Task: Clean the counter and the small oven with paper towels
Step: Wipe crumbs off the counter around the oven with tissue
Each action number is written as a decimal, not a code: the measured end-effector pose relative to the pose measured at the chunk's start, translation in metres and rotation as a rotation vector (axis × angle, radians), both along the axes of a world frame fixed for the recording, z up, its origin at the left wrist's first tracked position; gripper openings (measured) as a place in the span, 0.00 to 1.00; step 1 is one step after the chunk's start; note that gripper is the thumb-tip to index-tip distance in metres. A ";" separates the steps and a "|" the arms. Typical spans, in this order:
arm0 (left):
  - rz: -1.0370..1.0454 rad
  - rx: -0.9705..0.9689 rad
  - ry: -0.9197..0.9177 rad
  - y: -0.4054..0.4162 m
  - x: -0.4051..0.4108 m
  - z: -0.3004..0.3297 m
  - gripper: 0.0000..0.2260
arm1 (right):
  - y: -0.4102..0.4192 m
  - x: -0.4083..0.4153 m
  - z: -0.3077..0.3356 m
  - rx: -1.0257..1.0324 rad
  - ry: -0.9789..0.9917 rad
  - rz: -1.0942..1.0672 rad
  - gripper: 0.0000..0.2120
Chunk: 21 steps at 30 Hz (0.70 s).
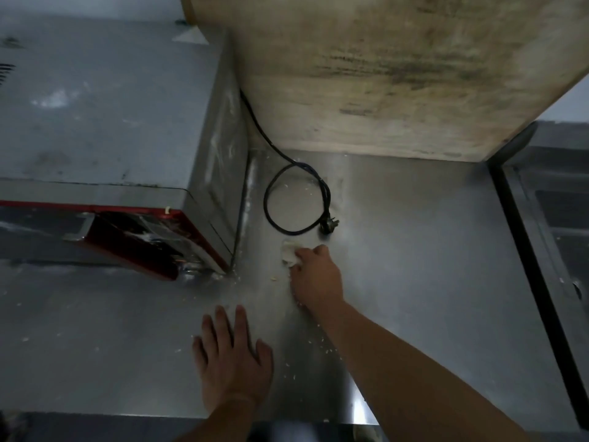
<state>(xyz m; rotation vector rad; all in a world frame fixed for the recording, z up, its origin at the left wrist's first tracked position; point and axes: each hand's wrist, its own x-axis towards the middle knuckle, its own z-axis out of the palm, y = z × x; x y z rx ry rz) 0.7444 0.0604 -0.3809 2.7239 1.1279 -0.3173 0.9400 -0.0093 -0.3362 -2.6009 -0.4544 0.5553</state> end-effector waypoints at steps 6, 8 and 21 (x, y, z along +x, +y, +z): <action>-0.009 -0.001 -0.006 0.000 -0.001 -0.001 0.36 | 0.013 0.006 0.013 -0.026 0.157 0.231 0.18; -0.005 -0.010 0.003 0.001 -0.001 -0.001 0.36 | 0.016 0.021 0.021 0.002 0.070 0.148 0.19; -0.028 -0.020 -0.109 0.005 -0.001 -0.009 0.37 | 0.004 -0.019 0.011 -0.163 -0.290 0.456 0.23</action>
